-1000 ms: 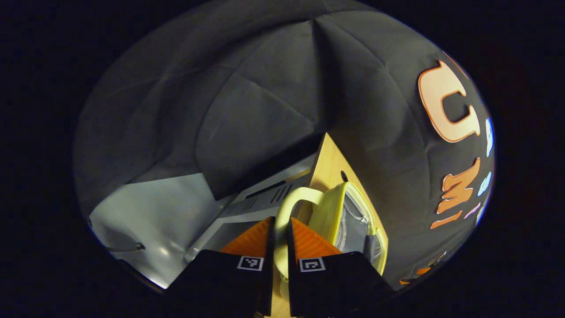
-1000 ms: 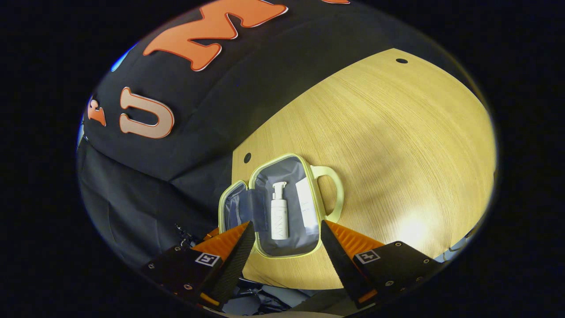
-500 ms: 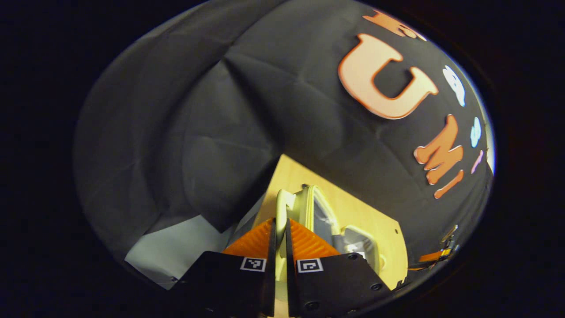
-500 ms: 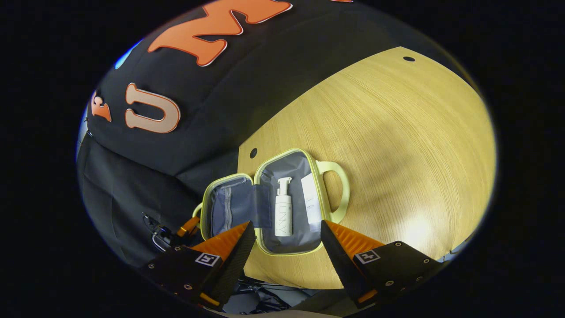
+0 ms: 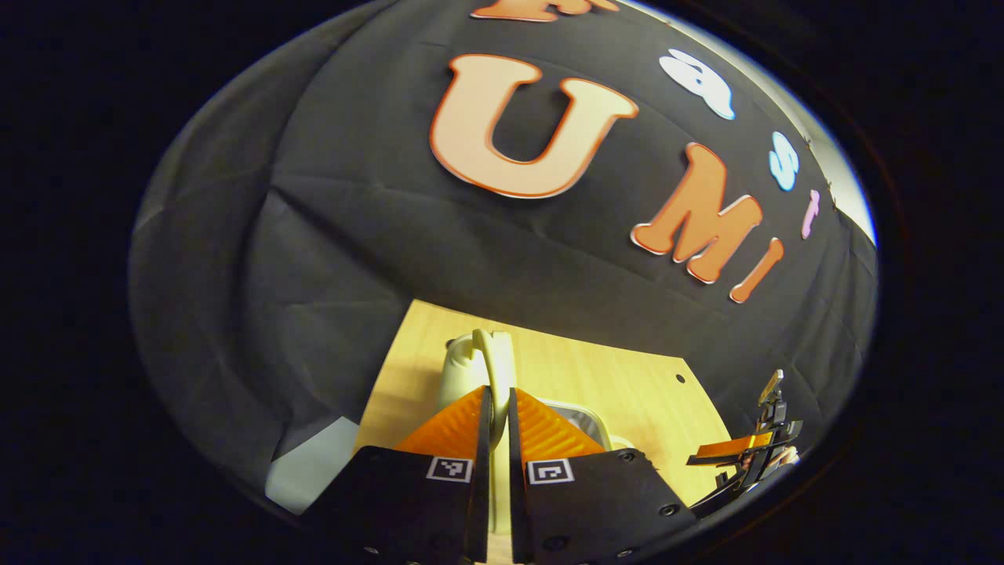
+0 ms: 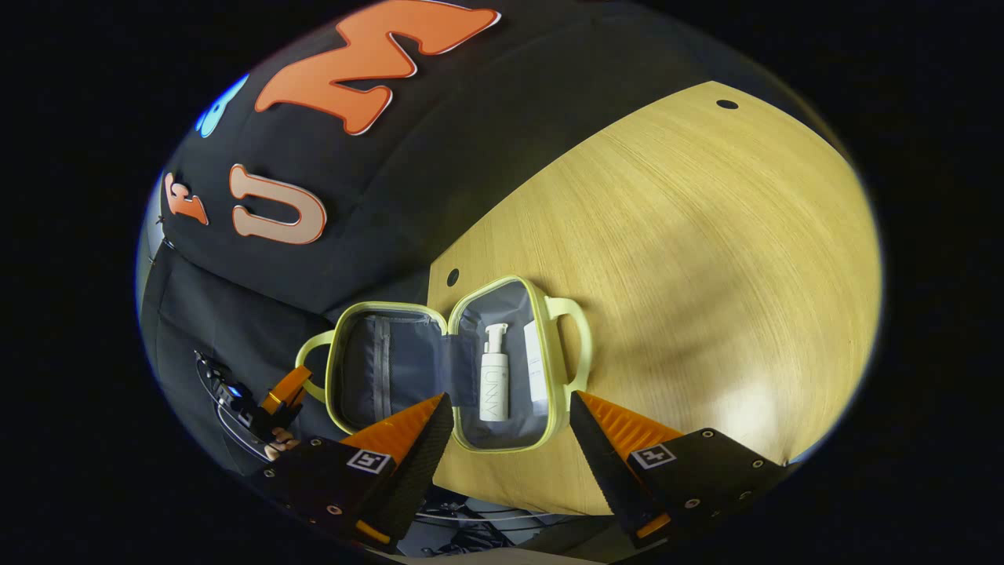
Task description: First open the suitcase, pack the skin care products into it, and then close the suitcase.
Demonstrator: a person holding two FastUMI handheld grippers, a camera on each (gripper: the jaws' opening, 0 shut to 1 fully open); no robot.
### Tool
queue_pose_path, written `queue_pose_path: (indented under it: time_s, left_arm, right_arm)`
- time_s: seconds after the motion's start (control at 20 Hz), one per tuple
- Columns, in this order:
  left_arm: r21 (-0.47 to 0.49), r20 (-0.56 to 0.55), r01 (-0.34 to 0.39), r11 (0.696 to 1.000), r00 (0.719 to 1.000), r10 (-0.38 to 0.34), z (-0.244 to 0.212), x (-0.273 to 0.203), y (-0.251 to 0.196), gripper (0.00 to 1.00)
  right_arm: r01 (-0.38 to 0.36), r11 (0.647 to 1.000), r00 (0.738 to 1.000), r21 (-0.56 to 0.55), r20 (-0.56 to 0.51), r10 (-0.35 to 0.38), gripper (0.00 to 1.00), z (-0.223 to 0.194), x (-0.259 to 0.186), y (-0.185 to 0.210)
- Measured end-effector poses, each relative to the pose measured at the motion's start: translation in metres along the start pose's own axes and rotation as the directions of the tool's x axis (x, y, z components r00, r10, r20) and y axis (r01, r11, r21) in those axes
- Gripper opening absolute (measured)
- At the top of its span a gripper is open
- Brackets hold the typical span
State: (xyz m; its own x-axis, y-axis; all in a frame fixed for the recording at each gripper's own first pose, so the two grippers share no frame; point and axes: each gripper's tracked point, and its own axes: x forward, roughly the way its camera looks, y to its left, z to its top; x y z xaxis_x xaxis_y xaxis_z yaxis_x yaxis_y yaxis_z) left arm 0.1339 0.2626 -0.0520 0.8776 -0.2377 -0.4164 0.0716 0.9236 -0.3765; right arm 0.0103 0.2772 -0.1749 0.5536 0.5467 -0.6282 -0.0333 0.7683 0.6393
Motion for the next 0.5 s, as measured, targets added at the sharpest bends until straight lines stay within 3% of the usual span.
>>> queue_pose_path:
  time_s: [0.3,0.5]
  left_arm:
    - [0.056,-0.036,0.078,0.995,0.996,-0.076,-0.018,0.031,-0.119,0.12]
    - [0.070,-0.108,0.142,0.987,0.985,-0.134,-0.064,0.061,-0.192,0.12]
  right_arm:
    - [-0.018,1.000,1.000,0.018,0.019,0.018,0.95,0.020,-0.025,-0.033]
    - [-0.012,0.999,0.999,0.031,0.034,0.011,0.95,0.030,-0.045,-0.057]
